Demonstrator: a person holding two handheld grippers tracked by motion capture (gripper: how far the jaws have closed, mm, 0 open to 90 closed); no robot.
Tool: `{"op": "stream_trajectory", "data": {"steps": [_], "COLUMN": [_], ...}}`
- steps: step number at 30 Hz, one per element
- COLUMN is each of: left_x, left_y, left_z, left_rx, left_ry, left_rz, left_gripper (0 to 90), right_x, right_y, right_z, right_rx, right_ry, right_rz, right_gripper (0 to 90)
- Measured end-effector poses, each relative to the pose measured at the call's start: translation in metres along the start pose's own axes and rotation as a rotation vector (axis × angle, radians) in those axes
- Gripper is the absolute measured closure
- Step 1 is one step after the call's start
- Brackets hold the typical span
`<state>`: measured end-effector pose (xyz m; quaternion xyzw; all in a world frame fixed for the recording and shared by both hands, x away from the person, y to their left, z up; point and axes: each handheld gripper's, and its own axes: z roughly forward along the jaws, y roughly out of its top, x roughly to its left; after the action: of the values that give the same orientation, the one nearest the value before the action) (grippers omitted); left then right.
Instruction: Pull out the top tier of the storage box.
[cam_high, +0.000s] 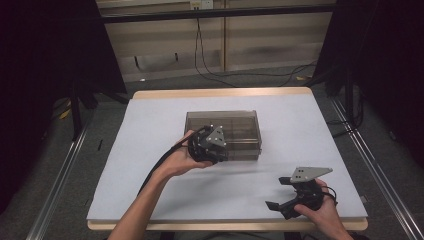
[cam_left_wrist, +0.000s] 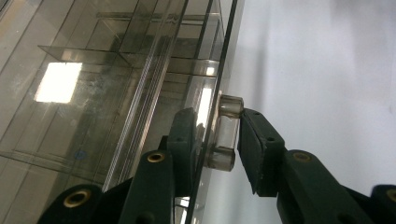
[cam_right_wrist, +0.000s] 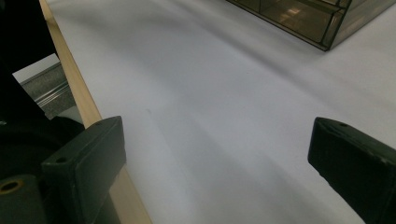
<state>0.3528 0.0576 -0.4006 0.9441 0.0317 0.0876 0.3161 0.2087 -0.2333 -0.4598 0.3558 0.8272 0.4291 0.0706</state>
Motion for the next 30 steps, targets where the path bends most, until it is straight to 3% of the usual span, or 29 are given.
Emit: {"op": "stream_trajectory", "data": {"steps": [21,30], "left_x": [-0.01,-0.013], "left_y": [0.0,-0.002], "left_z": [-0.004,-0.006], "left_rx": [0.01,0.004], "left_ry": [-0.022,-0.036], "left_rz": [0.046,0.036], "left_gripper": [69.1,69.0], "right_x": [0.0,0.0], "right_y": [0.0,0.0], "right_z": [0.001,0.001], "right_rx": [0.002,0.004], "right_ry": [0.004,0.004], "right_rz": [0.0,-0.002], "right_gripper": [4.2,4.2]}}
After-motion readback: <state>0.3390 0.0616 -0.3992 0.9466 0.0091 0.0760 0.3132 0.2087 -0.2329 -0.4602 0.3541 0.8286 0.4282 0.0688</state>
